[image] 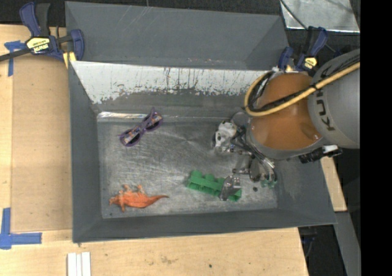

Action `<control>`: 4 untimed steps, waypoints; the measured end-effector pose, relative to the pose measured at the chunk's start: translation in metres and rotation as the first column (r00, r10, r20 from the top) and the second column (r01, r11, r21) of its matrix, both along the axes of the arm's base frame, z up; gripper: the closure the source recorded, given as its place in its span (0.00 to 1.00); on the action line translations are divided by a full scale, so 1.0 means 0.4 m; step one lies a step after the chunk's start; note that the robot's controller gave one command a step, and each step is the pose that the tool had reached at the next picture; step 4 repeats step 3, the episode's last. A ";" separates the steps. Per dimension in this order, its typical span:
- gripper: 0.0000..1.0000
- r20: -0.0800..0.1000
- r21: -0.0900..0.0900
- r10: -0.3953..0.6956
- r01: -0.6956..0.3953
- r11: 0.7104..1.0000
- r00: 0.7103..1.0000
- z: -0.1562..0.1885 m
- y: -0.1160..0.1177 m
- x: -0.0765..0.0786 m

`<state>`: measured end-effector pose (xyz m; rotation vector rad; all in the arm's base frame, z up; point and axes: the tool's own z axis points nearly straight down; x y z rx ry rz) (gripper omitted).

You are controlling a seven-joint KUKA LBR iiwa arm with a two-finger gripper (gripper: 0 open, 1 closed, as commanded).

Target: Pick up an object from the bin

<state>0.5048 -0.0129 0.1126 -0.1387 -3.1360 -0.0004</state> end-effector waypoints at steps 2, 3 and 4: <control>0.00 0.006 -0.001 0.003 -0.003 1.000 1.000 -0.077 0.050 -0.034; 1.00 0.025 0.004 -0.169 0.169 0.986 0.985 -0.094 0.057 -0.022; 1.00 0.025 0.004 -0.169 0.169 0.986 0.985 -0.094 0.057 -0.022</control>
Offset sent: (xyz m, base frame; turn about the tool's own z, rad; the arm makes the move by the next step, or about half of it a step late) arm -0.0154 0.0230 -0.0426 -0.0147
